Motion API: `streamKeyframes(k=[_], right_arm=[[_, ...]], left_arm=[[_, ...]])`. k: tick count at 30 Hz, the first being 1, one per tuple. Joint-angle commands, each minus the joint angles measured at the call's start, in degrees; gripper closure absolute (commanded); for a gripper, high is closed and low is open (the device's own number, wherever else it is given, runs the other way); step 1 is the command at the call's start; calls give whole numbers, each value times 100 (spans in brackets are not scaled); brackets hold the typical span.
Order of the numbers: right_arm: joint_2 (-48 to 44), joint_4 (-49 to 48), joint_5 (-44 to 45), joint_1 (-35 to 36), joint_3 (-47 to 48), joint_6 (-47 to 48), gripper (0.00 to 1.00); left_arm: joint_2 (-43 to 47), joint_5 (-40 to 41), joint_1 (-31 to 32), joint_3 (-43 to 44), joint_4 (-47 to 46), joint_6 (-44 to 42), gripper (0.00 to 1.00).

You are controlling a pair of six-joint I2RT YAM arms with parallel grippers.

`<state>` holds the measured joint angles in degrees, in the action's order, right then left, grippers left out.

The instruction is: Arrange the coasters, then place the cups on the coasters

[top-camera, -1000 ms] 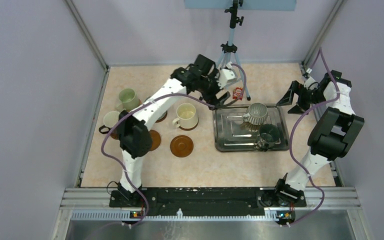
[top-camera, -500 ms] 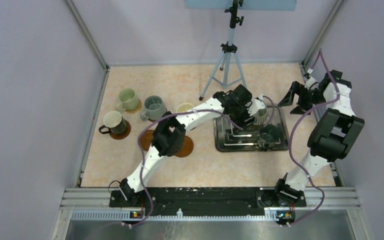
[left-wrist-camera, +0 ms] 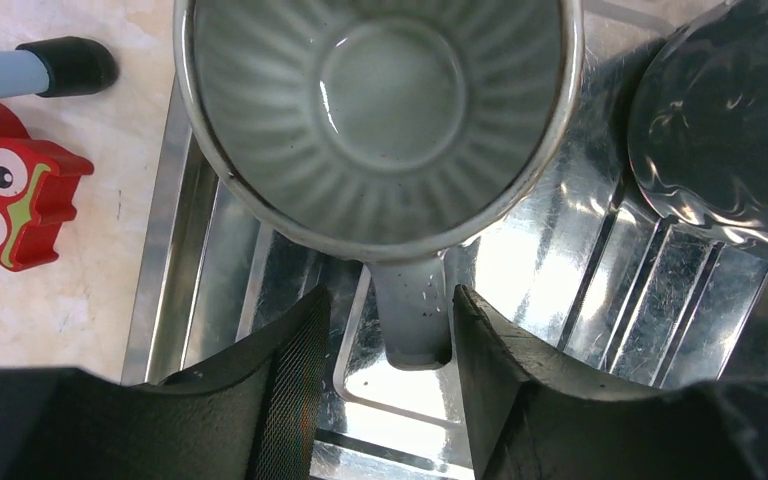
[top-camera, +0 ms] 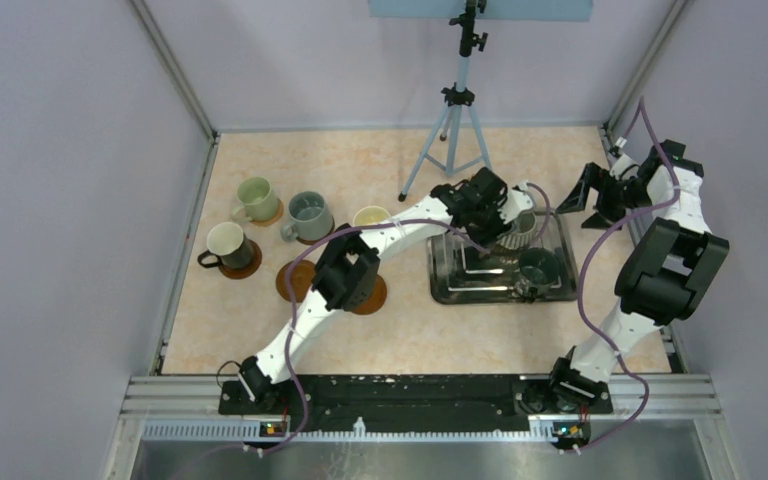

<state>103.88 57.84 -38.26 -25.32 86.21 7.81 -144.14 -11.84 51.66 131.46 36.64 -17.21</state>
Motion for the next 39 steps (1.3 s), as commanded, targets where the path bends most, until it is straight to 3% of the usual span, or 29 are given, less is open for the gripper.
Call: streamKeyframes(k=[1,6,11,14,18,19,39], right_arm=[[-302,-140,55,-43,14,-34,12],[-296,-141,56,-44,18,-43,12],[-315,-145,82,-46,11,-41,12],[-307,-149,73,-44,9,-43,12],[-259,-140,49,-47,52,-52,12],[-250,-141,40,-47,65,-50,12],[-236,-99,91,-48,69,-18,12]], left_arm=[[-36,27,11,258,-405,147,45],[-178,28,27,399,-489,116,49],[-166,38,28,389,-491,130,63],[-72,36,28,368,-537,126,73],[178,36,29,163,-635,98,98],[275,27,28,75,-682,96,100],[2624,-151,-72,-2111,-2556,329,100]])
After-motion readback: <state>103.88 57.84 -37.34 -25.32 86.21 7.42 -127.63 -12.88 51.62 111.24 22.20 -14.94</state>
